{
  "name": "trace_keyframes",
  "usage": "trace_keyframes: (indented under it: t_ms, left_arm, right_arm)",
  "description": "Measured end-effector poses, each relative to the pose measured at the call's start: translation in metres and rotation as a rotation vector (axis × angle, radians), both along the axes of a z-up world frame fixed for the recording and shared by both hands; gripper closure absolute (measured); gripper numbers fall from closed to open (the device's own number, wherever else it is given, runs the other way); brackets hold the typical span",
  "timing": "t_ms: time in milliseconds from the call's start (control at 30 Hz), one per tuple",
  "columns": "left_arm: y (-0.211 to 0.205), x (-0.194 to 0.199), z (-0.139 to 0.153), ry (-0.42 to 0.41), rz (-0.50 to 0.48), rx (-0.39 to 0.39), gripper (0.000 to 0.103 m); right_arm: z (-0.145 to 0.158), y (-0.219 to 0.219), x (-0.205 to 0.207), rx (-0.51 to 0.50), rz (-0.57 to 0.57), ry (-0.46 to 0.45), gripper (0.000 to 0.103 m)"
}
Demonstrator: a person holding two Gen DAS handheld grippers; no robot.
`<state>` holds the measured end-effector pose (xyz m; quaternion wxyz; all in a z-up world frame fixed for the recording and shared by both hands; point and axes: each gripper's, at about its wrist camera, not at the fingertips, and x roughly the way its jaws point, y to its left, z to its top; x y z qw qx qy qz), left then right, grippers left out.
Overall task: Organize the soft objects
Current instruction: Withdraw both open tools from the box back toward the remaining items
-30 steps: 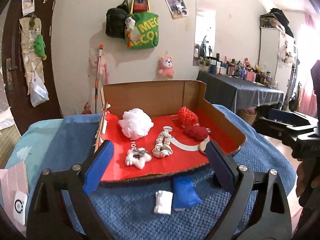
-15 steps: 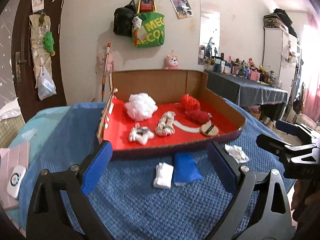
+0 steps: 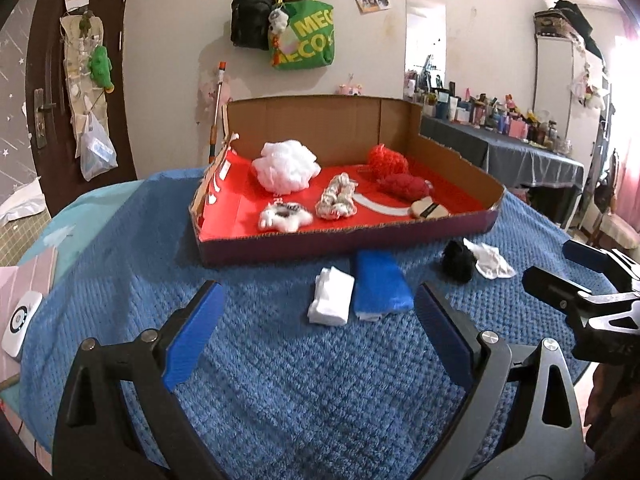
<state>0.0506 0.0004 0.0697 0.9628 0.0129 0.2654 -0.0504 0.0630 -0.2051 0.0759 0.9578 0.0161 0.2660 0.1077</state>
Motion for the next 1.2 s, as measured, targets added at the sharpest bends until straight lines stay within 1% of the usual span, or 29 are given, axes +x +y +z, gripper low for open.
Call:
trace_keyframes:
  t_ms: [300,767,967,1200]
  left_arm:
    - [0.001,0.001,-0.016,0.046,0.009,0.003,0.006]
    - [0.004,0.007,-0.02,0.07,0.018,0.004,0.006]
    - [0.004,0.021,-0.021,0.102,0.018,0.022,0.006]
    - [0.001,0.048,-0.027,0.179,-0.004,0.066,0.006]
  right_arm:
    - [-0.019,-0.004,-0.001,0.008,-0.009,0.041,0.0]
    - [-0.025,-0.007,0.004,0.002,-0.012,0.063,0.0]
    - [-0.027,-0.011,0.019,0.006,-0.026,0.101,0.0]
    - [-0.031,-0.023,0.046,-0.015,-0.074,0.177,0.0]
